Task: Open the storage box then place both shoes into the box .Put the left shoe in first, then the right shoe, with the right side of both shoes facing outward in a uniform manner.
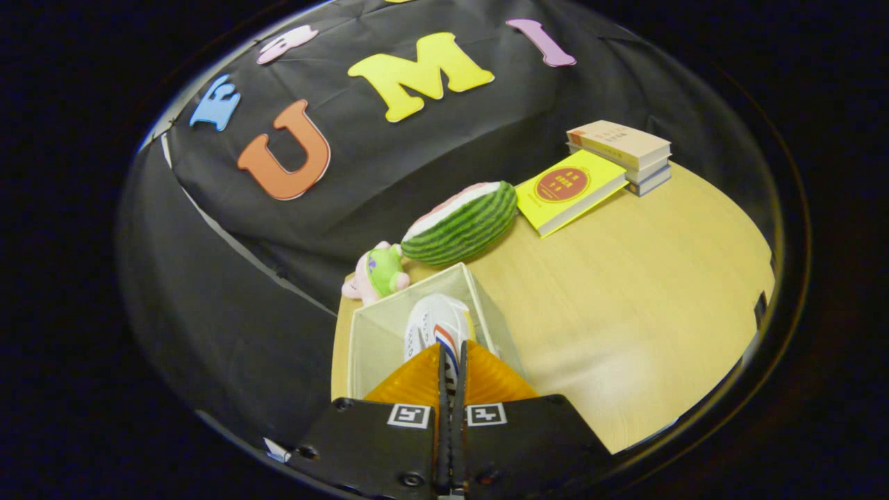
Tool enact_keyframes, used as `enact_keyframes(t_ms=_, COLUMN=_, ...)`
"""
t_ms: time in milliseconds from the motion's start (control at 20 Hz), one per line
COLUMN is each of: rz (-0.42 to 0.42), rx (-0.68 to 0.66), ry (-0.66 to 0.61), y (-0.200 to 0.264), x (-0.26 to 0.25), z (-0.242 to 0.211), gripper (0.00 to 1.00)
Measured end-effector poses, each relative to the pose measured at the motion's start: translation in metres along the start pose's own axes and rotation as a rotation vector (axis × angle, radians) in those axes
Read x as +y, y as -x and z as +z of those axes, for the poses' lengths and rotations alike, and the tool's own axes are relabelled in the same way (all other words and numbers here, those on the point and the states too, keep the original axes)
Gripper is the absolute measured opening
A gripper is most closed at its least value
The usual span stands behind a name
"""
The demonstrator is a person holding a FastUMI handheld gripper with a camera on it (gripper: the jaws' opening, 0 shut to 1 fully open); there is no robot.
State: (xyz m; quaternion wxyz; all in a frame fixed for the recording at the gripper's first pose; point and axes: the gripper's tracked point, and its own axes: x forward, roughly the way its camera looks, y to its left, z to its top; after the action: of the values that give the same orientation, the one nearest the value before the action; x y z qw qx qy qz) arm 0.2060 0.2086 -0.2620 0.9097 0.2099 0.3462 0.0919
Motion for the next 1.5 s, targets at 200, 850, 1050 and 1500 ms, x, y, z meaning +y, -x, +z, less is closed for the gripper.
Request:
enact_keyframes(t_ms=200, rz=-0.064, rx=-0.144, ry=0.152, y=0.018, x=-0.005, z=0.027, gripper=0.77)
enact_keyframes(t_ms=850, rz=-0.078, rx=-0.377, ry=0.240, y=0.115, x=-0.030, z=0.085, gripper=1.00)
enact_keyframes(t_ms=1050, rz=-0.072, rx=-0.431, ry=0.280, y=0.146, x=-0.028, z=0.084, gripper=1.00)
enact_keyframes(t_ms=1500, rz=-0.120, rx=-0.658, ry=0.385, y=0.238, x=-0.037, z=0.086, gripper=1.00)
